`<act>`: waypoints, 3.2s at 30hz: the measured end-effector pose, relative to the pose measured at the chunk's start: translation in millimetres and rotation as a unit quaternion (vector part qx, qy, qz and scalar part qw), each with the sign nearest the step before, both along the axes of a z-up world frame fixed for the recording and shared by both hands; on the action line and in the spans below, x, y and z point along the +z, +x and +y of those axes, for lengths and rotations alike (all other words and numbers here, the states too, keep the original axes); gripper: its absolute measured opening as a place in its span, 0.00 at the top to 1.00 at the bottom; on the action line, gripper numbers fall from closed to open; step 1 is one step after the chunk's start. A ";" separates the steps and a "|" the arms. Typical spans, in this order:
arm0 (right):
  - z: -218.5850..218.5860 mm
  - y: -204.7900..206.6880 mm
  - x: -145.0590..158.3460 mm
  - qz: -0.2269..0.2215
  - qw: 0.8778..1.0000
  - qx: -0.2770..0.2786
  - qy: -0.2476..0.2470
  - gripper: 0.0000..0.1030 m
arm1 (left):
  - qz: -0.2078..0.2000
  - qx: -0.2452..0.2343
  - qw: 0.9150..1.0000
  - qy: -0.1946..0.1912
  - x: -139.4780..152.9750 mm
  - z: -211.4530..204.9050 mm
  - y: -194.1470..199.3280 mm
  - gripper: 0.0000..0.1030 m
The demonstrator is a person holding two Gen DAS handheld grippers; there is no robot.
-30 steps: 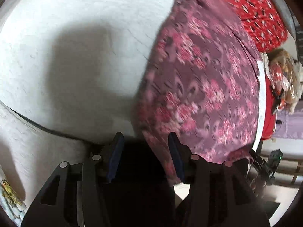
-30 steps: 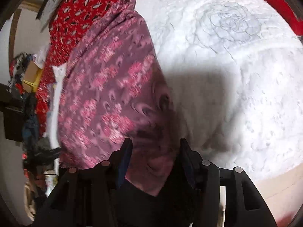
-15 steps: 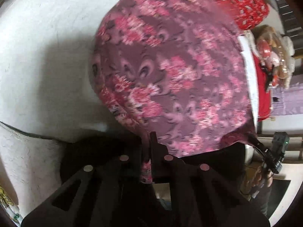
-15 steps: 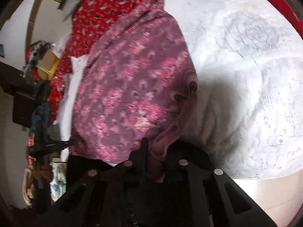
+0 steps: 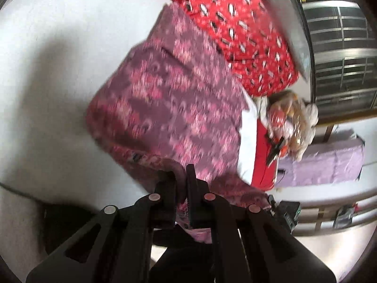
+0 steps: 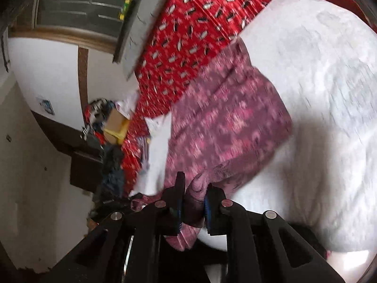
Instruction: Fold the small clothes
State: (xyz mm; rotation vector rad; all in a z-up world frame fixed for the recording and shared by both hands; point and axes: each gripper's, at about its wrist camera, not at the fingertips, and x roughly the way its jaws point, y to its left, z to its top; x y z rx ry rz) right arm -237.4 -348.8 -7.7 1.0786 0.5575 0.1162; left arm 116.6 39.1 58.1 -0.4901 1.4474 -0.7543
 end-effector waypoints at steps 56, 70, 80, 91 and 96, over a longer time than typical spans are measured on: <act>-139.7 306.3 -8.3 0.010 0.991 -0.092 -0.099 0.60 | -0.020 0.139 0.990 -0.025 -31.0 -124.1 303.6 0.40; -58.0 422.0 -55.5 0.097 0.973 -0.014 -0.210 1.00 | -0.240 -0.057 0.947 0.206 -74.0 -249.9 215.9 0.48; -182.6 325.2 -47.9 0.157 0.969 -0.141 -0.126 0.99 | -0.173 -0.007 0.967 0.189 -60.5 -187.4 239.2 0.70; -140.2 287.4 -35.2 0.131 0.974 -0.039 -0.182 0.75 | -0.250 -0.088 0.933 0.242 -65.3 -215.8 166.5 0.43; -141.8 238.7 -35.1 0.139 0.968 -0.097 -0.185 0.47 | -0.244 -0.075 0.945 0.206 -56.2 -198.5 152.6 0.42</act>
